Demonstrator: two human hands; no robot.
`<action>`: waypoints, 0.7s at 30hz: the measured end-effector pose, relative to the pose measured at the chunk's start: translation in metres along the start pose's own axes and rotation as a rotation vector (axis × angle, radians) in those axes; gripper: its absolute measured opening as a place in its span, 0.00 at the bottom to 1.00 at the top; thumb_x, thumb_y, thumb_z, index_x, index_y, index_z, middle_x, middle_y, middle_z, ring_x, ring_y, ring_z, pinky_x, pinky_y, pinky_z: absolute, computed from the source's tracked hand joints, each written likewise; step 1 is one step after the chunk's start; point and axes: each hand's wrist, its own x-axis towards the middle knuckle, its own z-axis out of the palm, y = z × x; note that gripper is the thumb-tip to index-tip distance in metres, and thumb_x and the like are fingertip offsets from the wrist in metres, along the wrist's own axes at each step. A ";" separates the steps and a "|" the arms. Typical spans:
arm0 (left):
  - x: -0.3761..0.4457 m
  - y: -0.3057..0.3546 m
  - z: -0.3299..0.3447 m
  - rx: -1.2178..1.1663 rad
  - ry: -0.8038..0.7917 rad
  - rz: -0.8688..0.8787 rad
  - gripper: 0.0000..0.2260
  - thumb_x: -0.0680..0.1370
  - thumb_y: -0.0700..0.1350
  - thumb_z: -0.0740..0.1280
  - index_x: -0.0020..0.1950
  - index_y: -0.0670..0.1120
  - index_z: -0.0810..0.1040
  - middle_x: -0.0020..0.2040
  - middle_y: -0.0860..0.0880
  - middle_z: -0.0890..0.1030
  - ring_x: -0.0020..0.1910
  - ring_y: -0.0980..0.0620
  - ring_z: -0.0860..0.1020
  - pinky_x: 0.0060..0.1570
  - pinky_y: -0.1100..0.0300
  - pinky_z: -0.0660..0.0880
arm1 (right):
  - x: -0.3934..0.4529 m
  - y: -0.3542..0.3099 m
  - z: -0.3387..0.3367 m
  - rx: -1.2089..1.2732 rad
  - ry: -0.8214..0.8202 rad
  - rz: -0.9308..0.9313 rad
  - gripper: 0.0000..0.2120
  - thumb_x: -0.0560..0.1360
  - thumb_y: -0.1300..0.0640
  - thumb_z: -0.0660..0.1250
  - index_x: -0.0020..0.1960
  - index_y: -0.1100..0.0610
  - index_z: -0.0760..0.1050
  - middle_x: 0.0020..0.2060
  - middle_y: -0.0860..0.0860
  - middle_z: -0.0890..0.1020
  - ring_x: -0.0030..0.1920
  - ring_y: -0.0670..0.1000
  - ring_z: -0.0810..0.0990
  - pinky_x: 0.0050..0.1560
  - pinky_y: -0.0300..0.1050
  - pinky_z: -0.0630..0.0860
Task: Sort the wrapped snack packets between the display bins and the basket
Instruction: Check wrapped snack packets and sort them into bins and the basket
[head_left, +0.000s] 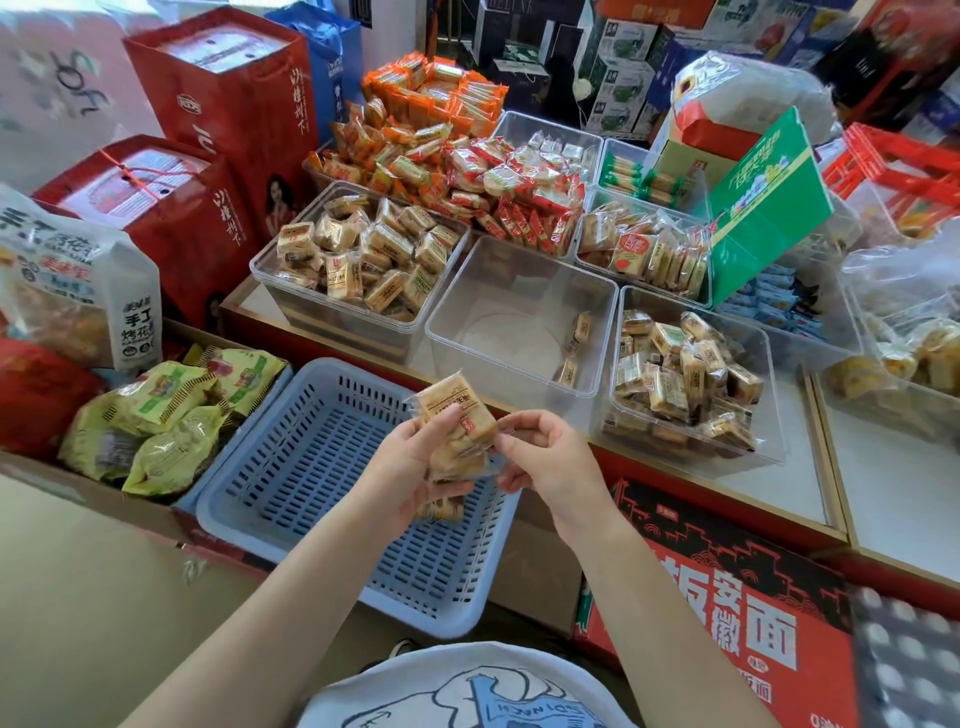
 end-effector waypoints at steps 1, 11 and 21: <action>0.000 0.000 0.001 0.011 -0.005 0.007 0.27 0.72 0.58 0.70 0.65 0.41 0.78 0.53 0.42 0.87 0.49 0.45 0.87 0.39 0.56 0.83 | 0.000 -0.001 -0.001 0.022 0.004 -0.005 0.05 0.78 0.62 0.71 0.53 0.60 0.78 0.43 0.56 0.86 0.29 0.51 0.78 0.33 0.44 0.78; 0.004 0.000 0.007 0.012 -0.080 0.127 0.34 0.73 0.47 0.78 0.75 0.44 0.68 0.60 0.41 0.84 0.58 0.41 0.84 0.45 0.54 0.83 | 0.003 -0.005 -0.012 0.206 0.036 -0.015 0.03 0.79 0.62 0.70 0.52 0.61 0.79 0.40 0.55 0.86 0.29 0.51 0.76 0.33 0.43 0.77; 0.009 -0.001 0.030 0.078 -0.078 0.190 0.29 0.70 0.47 0.75 0.70 0.45 0.73 0.56 0.42 0.86 0.54 0.42 0.85 0.41 0.57 0.82 | 0.013 -0.003 -0.042 0.143 -0.073 -0.072 0.02 0.80 0.58 0.69 0.51 0.57 0.79 0.44 0.54 0.82 0.47 0.54 0.79 0.53 0.53 0.76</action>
